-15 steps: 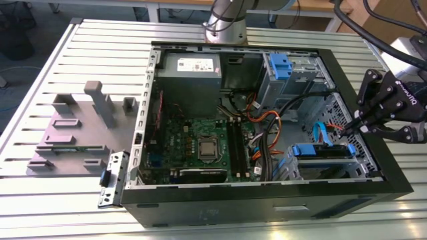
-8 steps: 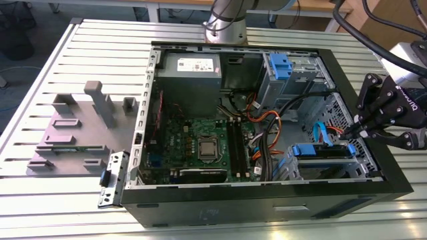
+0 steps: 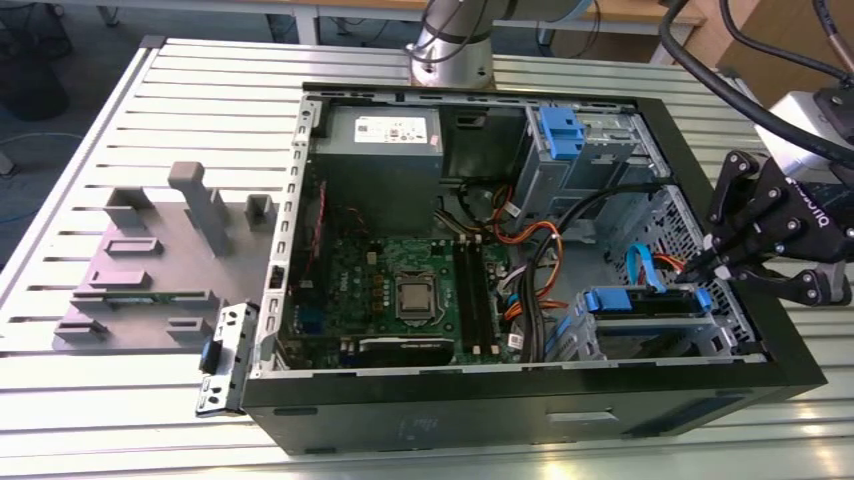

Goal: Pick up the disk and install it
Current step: 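Insert the second disk wire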

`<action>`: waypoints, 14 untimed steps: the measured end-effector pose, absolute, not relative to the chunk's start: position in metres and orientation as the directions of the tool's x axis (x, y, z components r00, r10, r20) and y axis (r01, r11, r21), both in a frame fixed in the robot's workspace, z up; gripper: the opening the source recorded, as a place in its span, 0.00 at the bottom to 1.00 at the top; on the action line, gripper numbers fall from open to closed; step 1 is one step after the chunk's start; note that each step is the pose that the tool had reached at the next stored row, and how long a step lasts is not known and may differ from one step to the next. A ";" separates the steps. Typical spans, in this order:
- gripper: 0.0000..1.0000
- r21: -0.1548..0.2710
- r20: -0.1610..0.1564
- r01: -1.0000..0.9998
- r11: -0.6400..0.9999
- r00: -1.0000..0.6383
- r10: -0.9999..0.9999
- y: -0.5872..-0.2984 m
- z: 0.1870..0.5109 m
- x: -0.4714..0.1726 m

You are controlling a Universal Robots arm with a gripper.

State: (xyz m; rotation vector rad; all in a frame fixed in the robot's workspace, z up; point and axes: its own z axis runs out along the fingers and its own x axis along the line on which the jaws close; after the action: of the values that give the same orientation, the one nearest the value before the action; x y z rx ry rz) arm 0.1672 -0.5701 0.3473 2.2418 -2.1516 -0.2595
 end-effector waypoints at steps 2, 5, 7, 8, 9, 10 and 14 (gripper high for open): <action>0.15 0.132 -0.103 -0.990 -0.048 0.034 -0.994 -0.570 0.347 0.167; 0.15 0.132 -0.103 -0.990 -0.048 0.034 -0.994 -0.570 0.347 0.167; 0.15 0.132 -0.103 -0.990 -0.047 0.034 -0.994 -0.570 0.347 0.167; 0.15 0.132 -0.103 -0.990 -0.048 0.034 -0.994 -0.570 0.347 0.167; 0.16 0.132 -0.103 -0.990 -0.048 0.034 -0.994 -0.570 0.347 0.167; 0.16 0.132 -0.103 -0.990 -0.048 0.034 -0.994 -0.570 0.347 0.167; 0.23 0.132 -0.103 -0.990 -0.048 0.034 -0.994 -0.570 0.347 0.167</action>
State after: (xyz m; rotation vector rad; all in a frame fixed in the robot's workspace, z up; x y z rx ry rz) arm 0.1666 -0.5705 0.3468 2.2417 -2.1516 -0.2594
